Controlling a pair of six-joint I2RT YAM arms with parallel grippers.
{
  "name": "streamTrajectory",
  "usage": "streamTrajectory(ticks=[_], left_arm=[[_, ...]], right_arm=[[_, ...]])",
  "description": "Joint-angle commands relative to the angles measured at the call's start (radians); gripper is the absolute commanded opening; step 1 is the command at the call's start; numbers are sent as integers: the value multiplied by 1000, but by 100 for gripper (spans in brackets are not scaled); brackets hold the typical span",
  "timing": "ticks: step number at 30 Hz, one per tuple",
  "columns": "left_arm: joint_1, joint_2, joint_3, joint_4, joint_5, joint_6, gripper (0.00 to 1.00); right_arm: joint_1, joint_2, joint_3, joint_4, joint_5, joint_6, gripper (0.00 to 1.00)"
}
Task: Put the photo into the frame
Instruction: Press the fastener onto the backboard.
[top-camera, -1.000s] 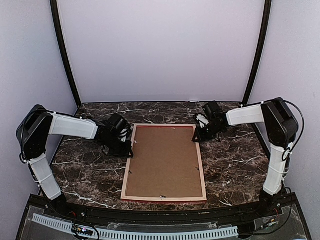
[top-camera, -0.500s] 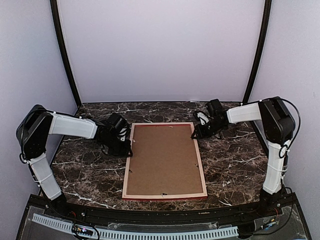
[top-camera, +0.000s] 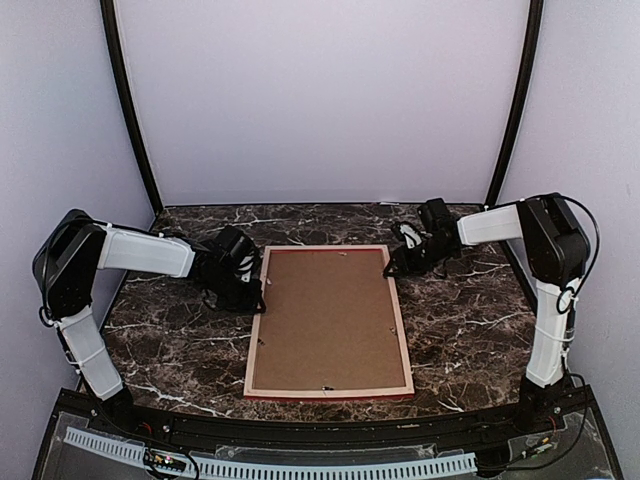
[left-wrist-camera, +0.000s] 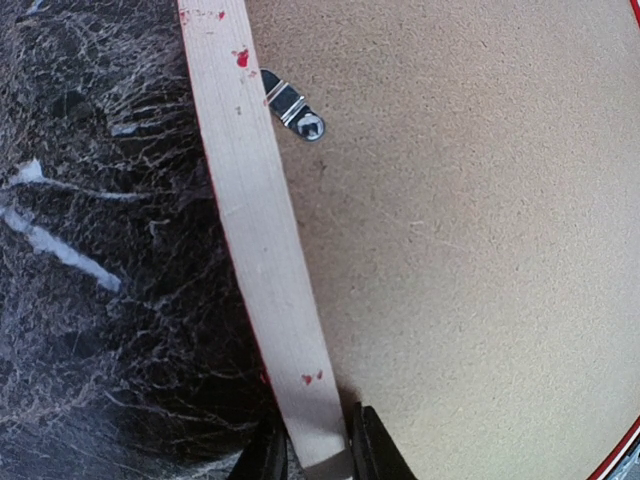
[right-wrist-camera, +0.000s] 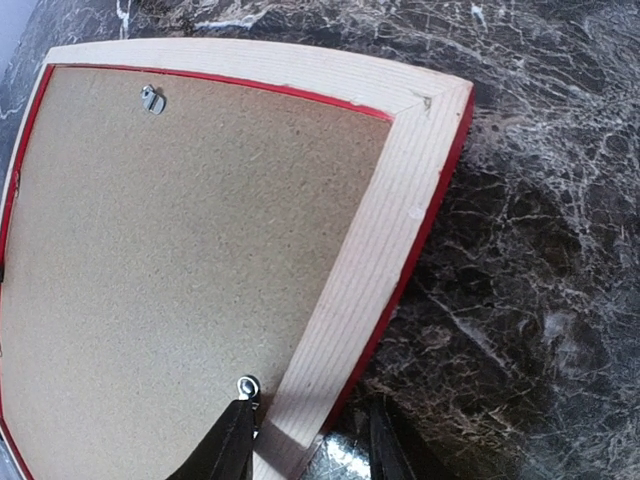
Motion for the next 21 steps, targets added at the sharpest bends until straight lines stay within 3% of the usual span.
streamTrajectory(ticks=[1, 15, 21], left_arm=[[1, 66, -53, -114, -30, 72, 22], [1, 72, -46, -120, -31, 74, 22], [1, 73, -40, -122, -31, 77, 22]], right_arm=[[14, 12, 23, -27, 66, -34, 42], [73, 49, 70, -89, 145, -86, 47], [73, 65, 85, -109, 172, -91, 37]])
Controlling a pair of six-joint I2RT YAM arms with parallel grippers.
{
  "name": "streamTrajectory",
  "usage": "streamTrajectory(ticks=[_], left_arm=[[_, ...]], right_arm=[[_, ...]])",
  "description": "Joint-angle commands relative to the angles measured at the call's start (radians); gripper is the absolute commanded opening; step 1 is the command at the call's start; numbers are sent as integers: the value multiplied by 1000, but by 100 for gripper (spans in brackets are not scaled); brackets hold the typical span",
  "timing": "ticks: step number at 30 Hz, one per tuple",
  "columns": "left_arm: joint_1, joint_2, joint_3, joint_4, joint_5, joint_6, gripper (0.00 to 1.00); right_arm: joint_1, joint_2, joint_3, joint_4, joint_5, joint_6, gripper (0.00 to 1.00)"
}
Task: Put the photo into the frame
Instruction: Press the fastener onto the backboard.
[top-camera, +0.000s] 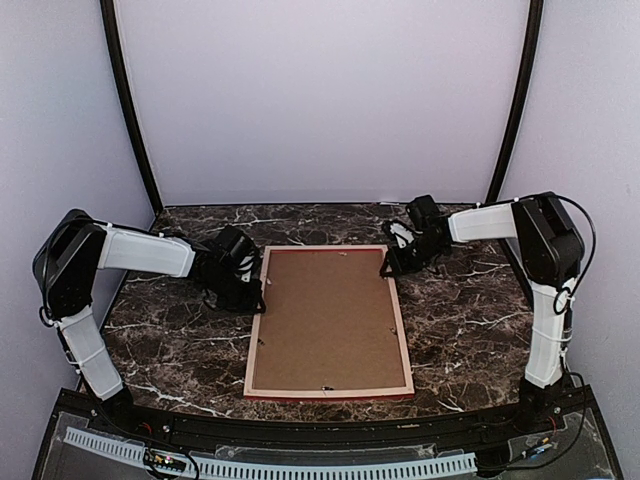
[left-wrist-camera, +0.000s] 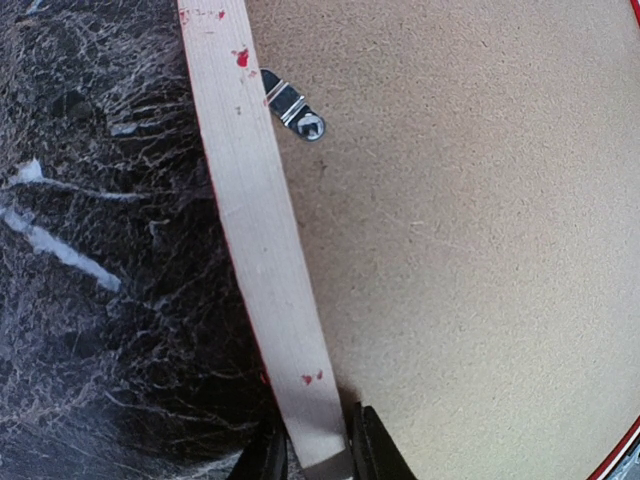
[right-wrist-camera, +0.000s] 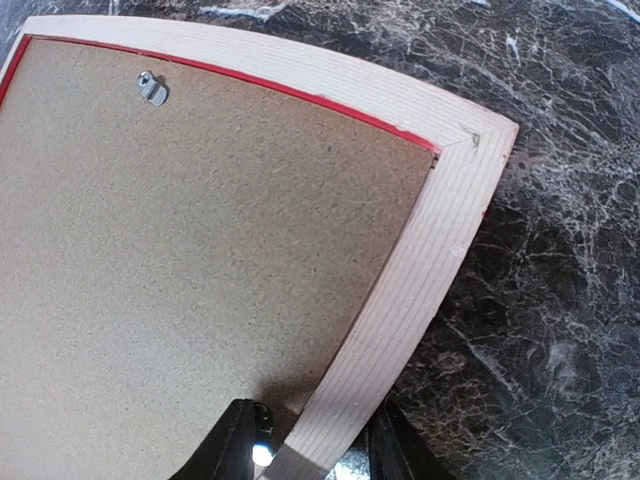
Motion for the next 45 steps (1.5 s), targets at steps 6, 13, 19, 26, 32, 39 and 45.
streamTrajectory(ticks=[6, 13, 19, 26, 32, 39, 45], left_arm=[[1, 71, -45, -122, -29, 77, 22], [1, 68, -53, -116, -30, 75, 22], [1, 68, -54, -111, -29, 74, 22], [1, 68, -55, -111, -27, 74, 22], [1, 68, -56, -110, -27, 74, 22], [1, 67, -56, -113, -29, 74, 22], [1, 67, -53, -116, -30, 75, 22]], right_arm=[[5, 57, 34, -45, 39, -18, 27], [-17, 49, 48, -32, -26, -24, 26], [-25, 33, 22, -10, -109, -3, 49], [-32, 12, -8, -5, -119, 6, 49], [-30, 9, -29, -22, -88, -24, 47], [-30, -6, -61, -35, -62, -60, 46], [-30, -4, -57, -58, -51, -112, 47]])
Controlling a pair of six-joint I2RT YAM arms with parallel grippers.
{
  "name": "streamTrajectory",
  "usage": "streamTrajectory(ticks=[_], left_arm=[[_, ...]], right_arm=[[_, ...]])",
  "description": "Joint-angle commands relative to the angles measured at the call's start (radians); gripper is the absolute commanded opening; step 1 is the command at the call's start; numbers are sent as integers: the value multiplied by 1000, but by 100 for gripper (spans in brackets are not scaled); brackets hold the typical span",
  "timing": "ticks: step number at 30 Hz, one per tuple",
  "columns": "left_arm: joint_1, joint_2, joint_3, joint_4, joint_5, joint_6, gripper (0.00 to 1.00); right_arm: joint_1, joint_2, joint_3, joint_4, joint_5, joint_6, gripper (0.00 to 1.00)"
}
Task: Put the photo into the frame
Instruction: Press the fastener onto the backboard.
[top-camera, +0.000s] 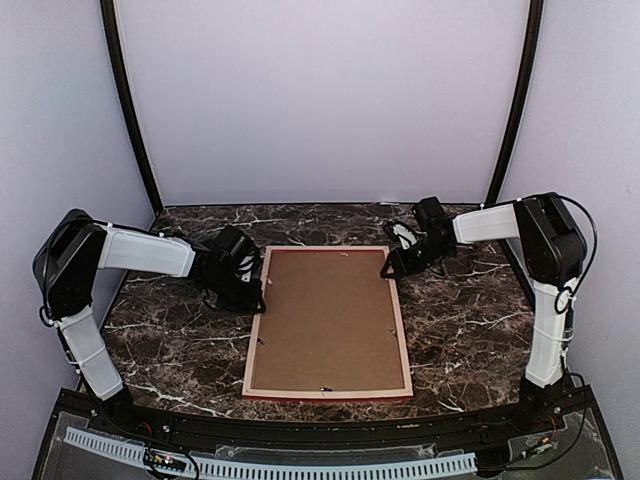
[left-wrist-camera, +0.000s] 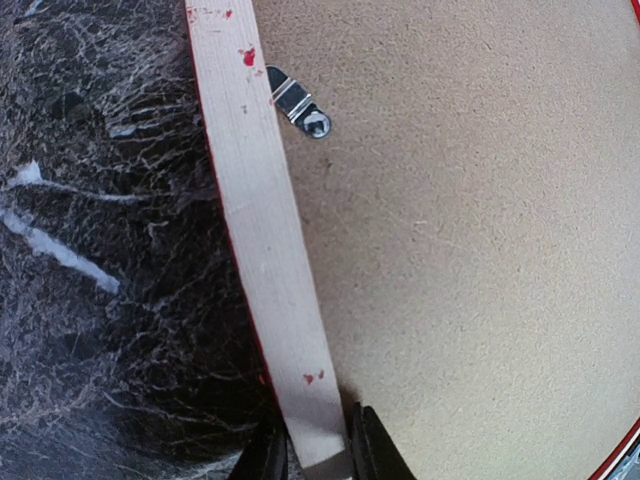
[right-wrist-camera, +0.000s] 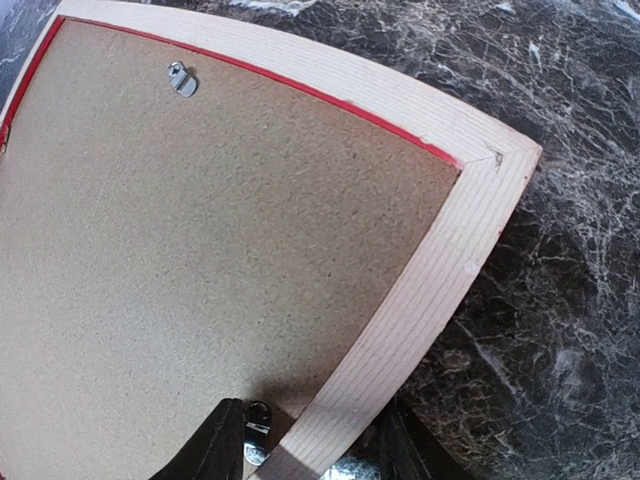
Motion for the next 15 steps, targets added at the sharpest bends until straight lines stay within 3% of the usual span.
streamTrajectory(ticks=[1, 15], left_arm=[[1, 65, -54, -117, -30, 75, 22], [1, 58, -58, -119, -35, 76, 22]], right_arm=[[3, 1, -29, -84, 33, -45, 48], [0, 13, -31, -103, 54, -93, 46]])
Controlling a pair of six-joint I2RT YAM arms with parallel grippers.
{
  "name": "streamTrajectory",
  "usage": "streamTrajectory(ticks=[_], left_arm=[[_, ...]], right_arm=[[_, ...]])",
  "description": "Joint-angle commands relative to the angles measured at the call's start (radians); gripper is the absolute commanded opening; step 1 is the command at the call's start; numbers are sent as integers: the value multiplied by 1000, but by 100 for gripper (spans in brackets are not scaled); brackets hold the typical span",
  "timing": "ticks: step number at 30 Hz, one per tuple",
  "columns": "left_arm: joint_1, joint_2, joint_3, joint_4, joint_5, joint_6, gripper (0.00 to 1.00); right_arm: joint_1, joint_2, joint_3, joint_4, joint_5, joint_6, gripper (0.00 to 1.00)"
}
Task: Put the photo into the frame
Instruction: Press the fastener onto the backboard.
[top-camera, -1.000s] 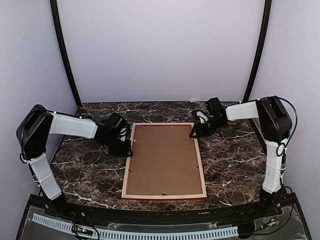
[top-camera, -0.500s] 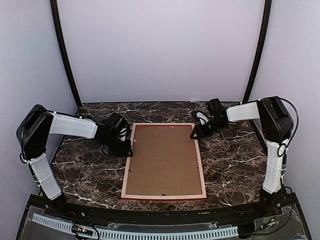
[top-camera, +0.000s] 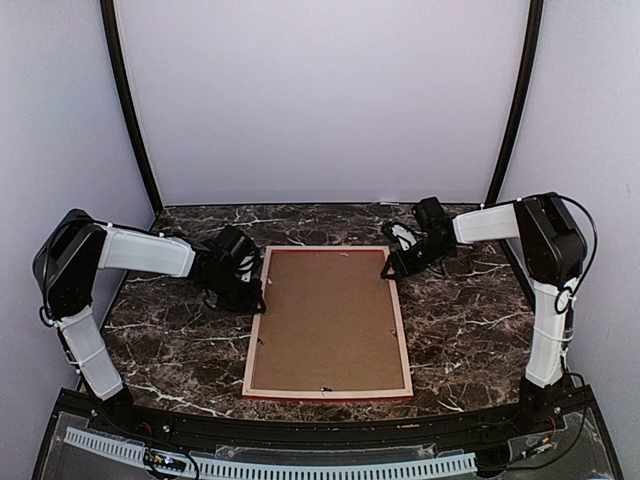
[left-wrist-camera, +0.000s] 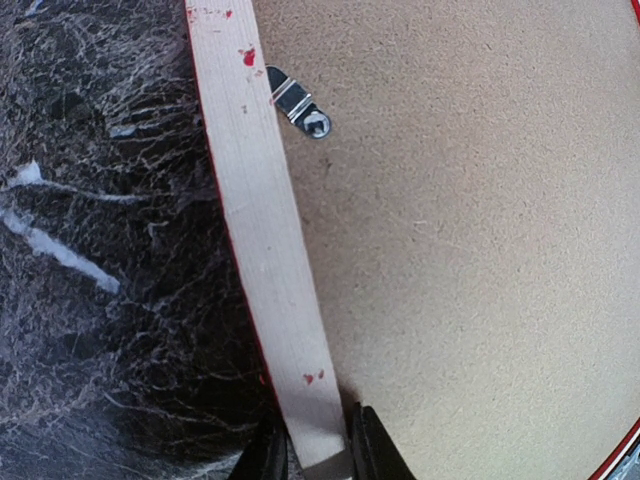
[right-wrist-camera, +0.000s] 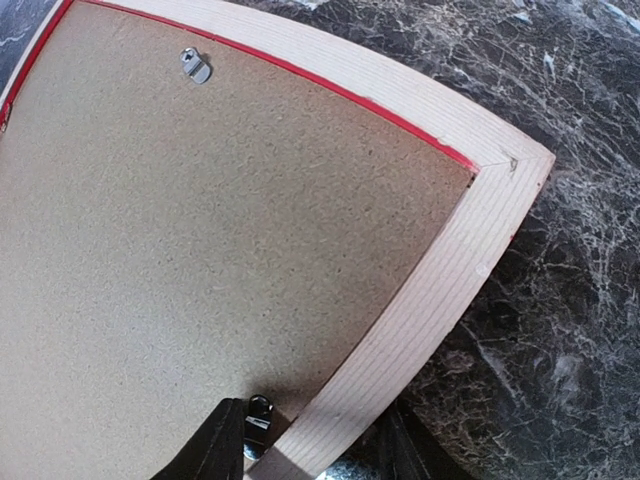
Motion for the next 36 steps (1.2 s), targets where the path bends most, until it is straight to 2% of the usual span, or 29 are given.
streamTrajectory(ticks=[1, 14, 29, 32, 36], left_arm=[[1, 58, -59, -120, -34, 76, 22], [1, 55, -60, -123, -39, 81, 21], [3, 58, -76, -113, -43, 82, 21], [3, 57, -80, -104, -40, 77, 21], [3, 57, -87, -93, -29, 69, 21]], right_arm=[[0, 15, -32, -94, 55, -31, 46], [-1, 36, -59, -90, 148, -97, 47], [-52, 57, -12, -136, 12, -160, 25], [-68, 51, 3, -148, -48, -157, 29], [-74, 41, 5, -138, -85, -124, 40]])
